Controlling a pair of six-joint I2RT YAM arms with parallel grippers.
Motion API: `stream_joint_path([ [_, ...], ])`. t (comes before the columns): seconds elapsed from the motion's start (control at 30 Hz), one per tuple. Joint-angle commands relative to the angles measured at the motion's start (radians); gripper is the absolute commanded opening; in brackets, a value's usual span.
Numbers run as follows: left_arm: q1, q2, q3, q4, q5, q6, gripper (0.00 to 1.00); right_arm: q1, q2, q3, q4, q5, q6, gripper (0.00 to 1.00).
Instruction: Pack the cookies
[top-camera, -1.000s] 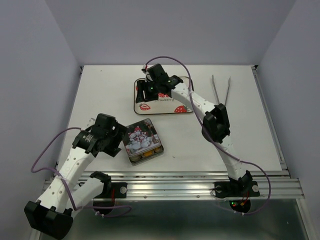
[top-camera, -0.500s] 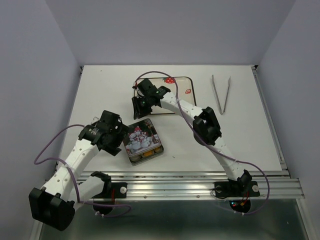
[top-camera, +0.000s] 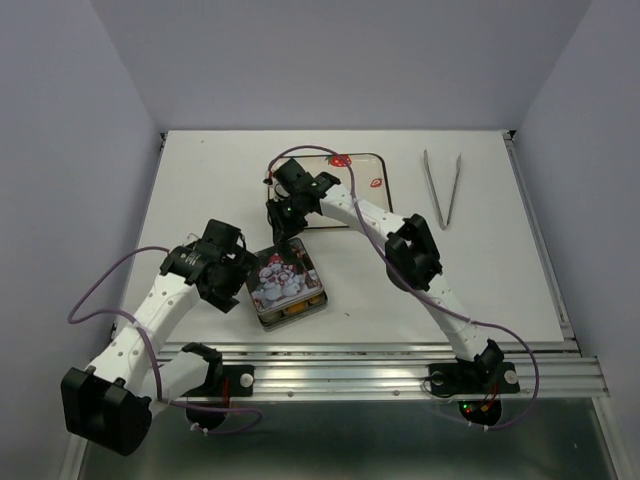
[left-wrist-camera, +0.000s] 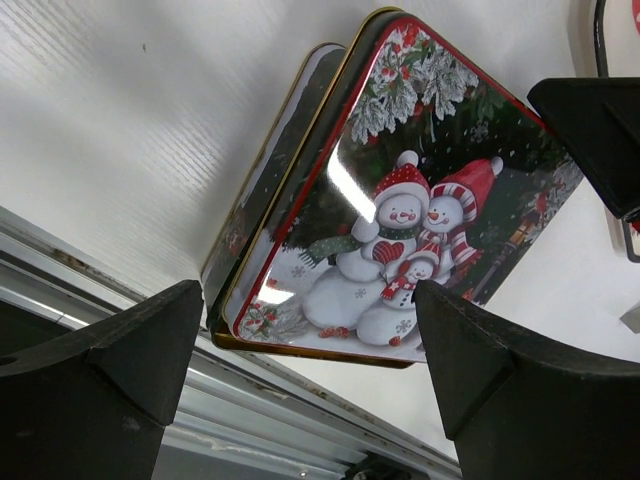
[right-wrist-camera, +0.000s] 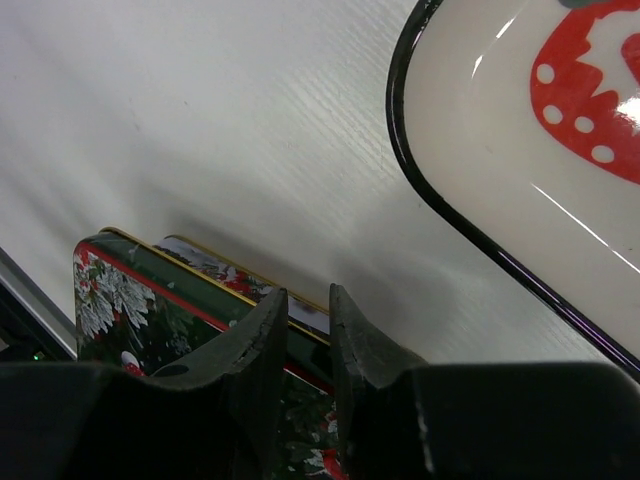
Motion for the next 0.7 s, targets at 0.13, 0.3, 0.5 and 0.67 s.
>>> stream_joint_path([
  [0.13, 0.015, 0.038, 0.06, -0.029, -0.044, 0.052, 0.99, 0.013, -0.083, -0.013, -0.029, -0.041, -0.051, 0.28],
  [0.3, 0.018, 0.049, 0.063, -0.028, -0.046, 0.066, 0.99, 0.013, -0.113, -0.04, -0.039, -0.066, -0.052, 0.27],
  [0.5, 0.025, 0.063, 0.054, -0.017, -0.046, 0.078, 0.99, 0.013, -0.146, -0.072, -0.049, -0.063, -0.054, 0.26],
  [0.67, 0.03, 0.081, 0.049, 0.011, -0.031, 0.094, 0.99, 0.013, -0.165, -0.085, -0.055, -0.08, -0.055, 0.25],
])
